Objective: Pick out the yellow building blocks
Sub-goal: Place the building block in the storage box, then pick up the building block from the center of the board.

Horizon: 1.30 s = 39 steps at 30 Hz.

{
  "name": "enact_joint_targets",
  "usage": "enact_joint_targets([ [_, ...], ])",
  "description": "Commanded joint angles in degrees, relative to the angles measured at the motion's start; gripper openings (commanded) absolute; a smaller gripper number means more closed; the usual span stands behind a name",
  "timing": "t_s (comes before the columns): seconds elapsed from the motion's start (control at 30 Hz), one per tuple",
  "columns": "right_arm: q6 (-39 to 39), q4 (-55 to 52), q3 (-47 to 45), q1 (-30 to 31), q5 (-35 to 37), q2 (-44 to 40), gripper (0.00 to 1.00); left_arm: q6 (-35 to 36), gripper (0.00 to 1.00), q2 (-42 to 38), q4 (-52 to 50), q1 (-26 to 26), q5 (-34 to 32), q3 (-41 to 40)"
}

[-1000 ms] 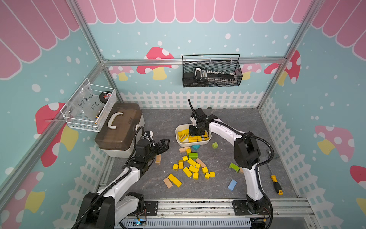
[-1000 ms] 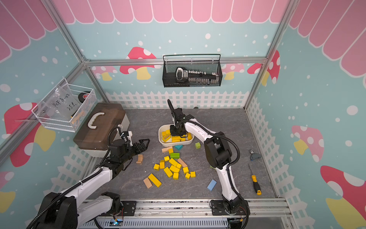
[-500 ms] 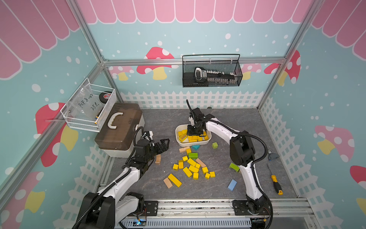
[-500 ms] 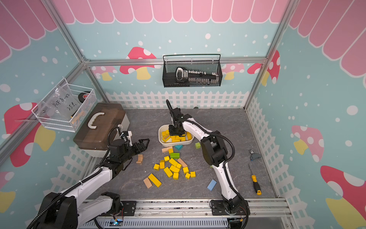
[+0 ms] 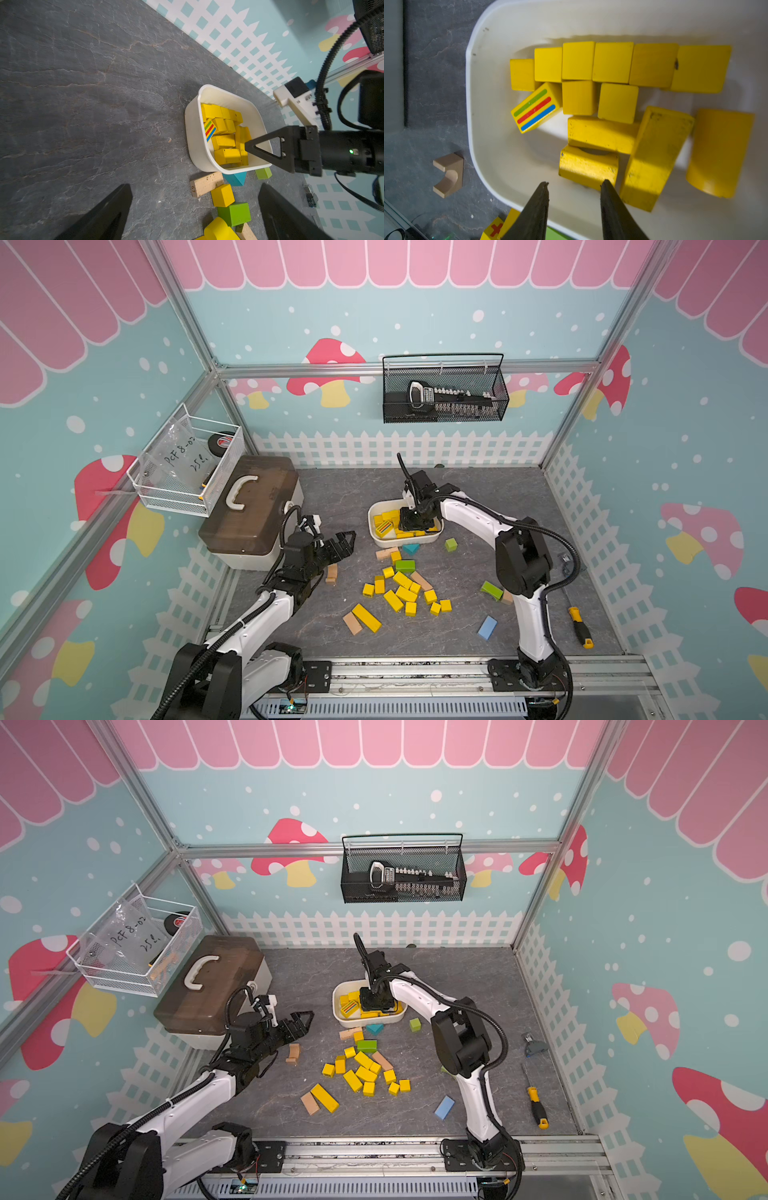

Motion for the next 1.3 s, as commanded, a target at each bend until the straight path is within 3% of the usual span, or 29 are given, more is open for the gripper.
enact_joint_targets([
  [0.0, -0.56, 3.01, -6.89, 0.17, 1.11, -8.53, 0.41, -0.69, 1.00, -0.50, 1.52, 0.46, 1.03, -0.74],
  [0.13, -0.33, 5.66, -19.00, 0.21, 3.34, -20.12, 0.41, -0.36, 1.00, -1.42, 0.77, 0.35, 1.37, -0.74],
  [0.23, 0.35, 7.16, -29.38, 0.21, 6.17, -28.56, 0.42, 0.66, 1.00, -4.66, -2.23, -1.57, -2.80, -0.95],
  [0.43, 4.72, 11.88, -48.77, 0.21, 10.17, -44.84, 0.42, 5.62, 1.00, -7.79, -13.02, -13.60, -16.34, 3.64],
  [0.67, 9.10, 16.74, -63.72, 0.21, 14.61, -54.09, 0.42, 6.84, 1.00, -5.32, -29.41, -20.37, -20.86, 10.49],
  [1.0, 9.70, 20.19, -66.76, -0.01, 14.34, -57.69, 0.44, 6.57, 0.93, -3.12, -40.77, -22.57, -17.88, 12.75],
  [1.27, 10.18, 20.39, -67.08, 0.04, 14.27, -57.57, 0.44, 7.09, 0.81, 6.11, -44.76, -26.45, -15.00, 15.72],
])
